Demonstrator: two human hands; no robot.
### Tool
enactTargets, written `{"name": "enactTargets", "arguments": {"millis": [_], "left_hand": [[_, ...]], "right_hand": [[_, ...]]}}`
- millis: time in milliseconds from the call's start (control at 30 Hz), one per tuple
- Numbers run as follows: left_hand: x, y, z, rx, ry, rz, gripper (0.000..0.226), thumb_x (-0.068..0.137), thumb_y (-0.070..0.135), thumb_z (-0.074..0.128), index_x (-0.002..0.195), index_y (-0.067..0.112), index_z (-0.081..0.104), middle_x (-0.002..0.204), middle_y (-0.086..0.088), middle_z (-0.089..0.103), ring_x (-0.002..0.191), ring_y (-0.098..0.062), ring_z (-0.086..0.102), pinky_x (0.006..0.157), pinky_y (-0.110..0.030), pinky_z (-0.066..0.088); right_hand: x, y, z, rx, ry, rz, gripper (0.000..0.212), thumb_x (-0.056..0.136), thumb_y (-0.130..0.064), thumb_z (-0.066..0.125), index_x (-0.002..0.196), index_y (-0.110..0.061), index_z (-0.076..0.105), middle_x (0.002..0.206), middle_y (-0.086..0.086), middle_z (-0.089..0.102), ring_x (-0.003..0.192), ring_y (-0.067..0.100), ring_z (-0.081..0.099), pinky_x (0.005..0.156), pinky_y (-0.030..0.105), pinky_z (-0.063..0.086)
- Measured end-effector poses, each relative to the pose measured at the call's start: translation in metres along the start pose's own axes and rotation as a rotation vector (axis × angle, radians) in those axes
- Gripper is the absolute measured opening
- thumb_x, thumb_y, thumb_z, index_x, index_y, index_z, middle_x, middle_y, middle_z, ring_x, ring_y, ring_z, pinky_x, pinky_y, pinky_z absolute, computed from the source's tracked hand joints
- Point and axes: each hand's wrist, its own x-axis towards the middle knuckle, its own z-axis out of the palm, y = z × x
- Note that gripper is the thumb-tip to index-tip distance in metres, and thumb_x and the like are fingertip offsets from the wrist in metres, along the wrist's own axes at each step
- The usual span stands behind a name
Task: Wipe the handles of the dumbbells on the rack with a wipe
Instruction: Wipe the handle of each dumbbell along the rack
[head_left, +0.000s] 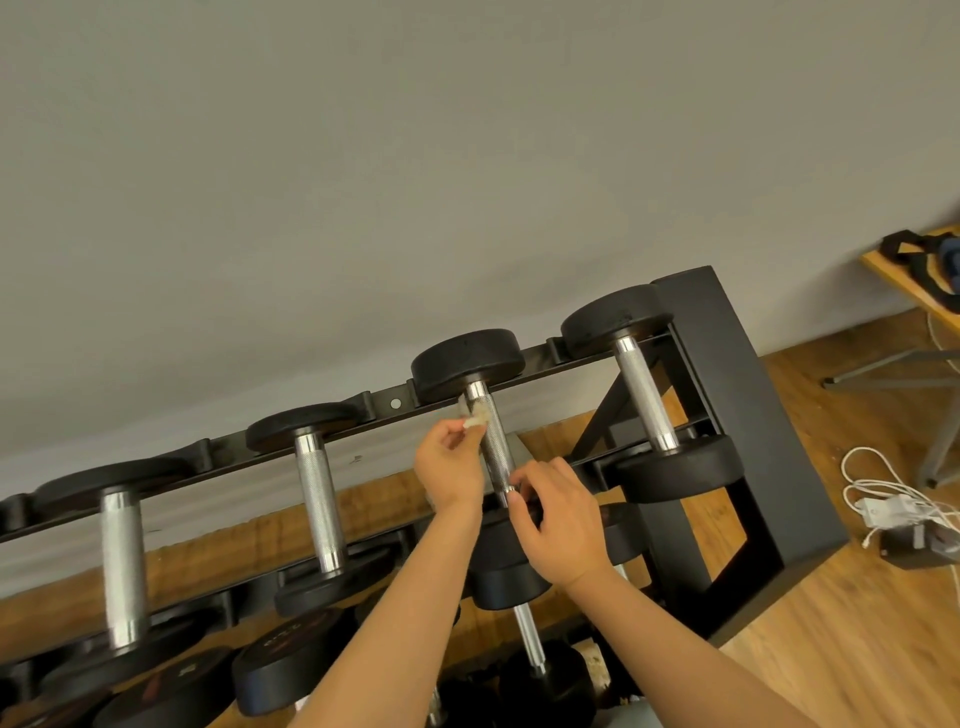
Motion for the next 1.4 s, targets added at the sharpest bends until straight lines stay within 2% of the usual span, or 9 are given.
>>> {"name": "enactTargets", "arguments": {"millis": [67, 233, 400, 600, 733, 933, 1033, 1200, 1400], "left_hand": [[0.007, 0.009, 0.006, 0.036, 0.011, 0.023, 0.005, 0.088, 0.014, 0.069, 0.083, 0.013, 0.067, 0.078, 0.006, 0.066, 0.075, -0.003, 0.061, 0.067, -0.015, 0.045], [0.018, 0.027, 0.019, 0.02, 0.105, -0.079, 0.015, 0.083, 0.019, 0.075, 0.075, 0.019, 0.063, 0.077, 0.003, 0.065, 0.076, -0.014, 0.063, 0.07, -0.029, 0.053], [0.019, 0.026, 0.02, -0.18, 0.13, -0.255, 0.017, 0.081, 0.019, 0.077, 0.079, 0.019, 0.061, 0.079, 0.007, 0.062, 0.075, -0.01, 0.059, 0.062, -0.021, 0.046], [0.018, 0.027, 0.018, -0.252, 0.111, -0.291, 0.016, 0.083, 0.016, 0.075, 0.08, 0.02, 0.06, 0.082, 0.007, 0.061, 0.076, -0.009, 0.058, 0.061, -0.019, 0.044], [0.009, 0.014, 0.005, -0.118, 0.03, -0.247, 0.014, 0.085, 0.019, 0.073, 0.087, 0.009, 0.063, 0.081, 0.005, 0.062, 0.076, -0.005, 0.056, 0.06, -0.015, 0.038], [-0.007, -0.011, -0.012, 0.05, -0.123, -0.171, 0.018, 0.084, 0.017, 0.073, 0.073, 0.011, 0.061, 0.081, -0.005, 0.066, 0.076, -0.013, 0.058, 0.065, -0.019, 0.039], [0.01, 0.01, -0.005, 0.085, -0.104, -0.127, 0.012, 0.089, 0.017, 0.068, 0.087, 0.007, 0.065, 0.082, -0.001, 0.064, 0.076, -0.01, 0.057, 0.064, -0.018, 0.041], [-0.003, -0.006, -0.01, 0.084, -0.177, -0.093, 0.022, 0.095, 0.018, 0.059, 0.117, 0.014, 0.059, 0.102, 0.003, 0.061, 0.098, -0.012, 0.057, 0.086, -0.025, 0.045], [-0.001, -0.019, -0.037, 0.258, -0.495, -0.16, 0.011, 0.091, 0.024, 0.066, 0.089, 0.015, 0.072, 0.084, 0.001, 0.068, 0.085, -0.014, 0.061, 0.066, -0.02, 0.042]], "right_hand": [[0.0, 0.0, 0.0, -0.003, -0.003, 0.003, 0.023, 0.09, -0.04, 0.045, 0.086, -0.022, 0.059, 0.075, -0.01, 0.051, 0.072, 0.005, 0.046, 0.054, 0.018, 0.038], [0.0, -0.002, 0.0, 0.006, 0.009, 0.005, 0.026, 0.089, -0.04, 0.043, 0.084, -0.021, 0.06, 0.075, -0.008, 0.053, 0.072, 0.007, 0.047, 0.053, 0.023, 0.041], [0.0, -0.001, 0.0, -0.008, 0.015, 0.006, 0.024, 0.089, -0.039, 0.043, 0.082, -0.021, 0.058, 0.073, -0.009, 0.052, 0.072, 0.006, 0.046, 0.053, 0.024, 0.041], [-0.001, 0.0, 0.0, -0.006, 0.009, -0.011, 0.024, 0.09, -0.038, 0.043, 0.082, -0.022, 0.057, 0.074, -0.01, 0.053, 0.073, 0.007, 0.045, 0.054, 0.024, 0.041], [-0.002, 0.001, 0.0, 0.003, 0.002, -0.011, 0.023, 0.09, -0.039, 0.043, 0.083, -0.022, 0.057, 0.075, -0.01, 0.053, 0.074, 0.005, 0.045, 0.056, 0.02, 0.04], [-0.002, 0.002, 0.0, 0.019, -0.002, -0.02, 0.024, 0.091, -0.039, 0.042, 0.084, -0.022, 0.057, 0.076, -0.009, 0.054, 0.075, 0.008, 0.048, 0.057, 0.03, 0.047], [-0.002, 0.003, 0.001, 0.012, -0.01, -0.014, 0.024, 0.09, -0.04, 0.042, 0.085, -0.023, 0.058, 0.077, -0.01, 0.054, 0.076, 0.007, 0.047, 0.057, 0.03, 0.047], [-0.001, 0.002, 0.0, 0.013, -0.003, -0.008, 0.023, 0.09, -0.039, 0.042, 0.085, -0.023, 0.057, 0.075, -0.01, 0.052, 0.074, 0.007, 0.047, 0.056, 0.028, 0.046], [-0.002, 0.001, -0.001, 0.014, 0.014, -0.025, 0.022, 0.09, -0.037, 0.043, 0.085, -0.022, 0.058, 0.074, -0.011, 0.051, 0.073, 0.007, 0.047, 0.055, 0.027, 0.046]]}}
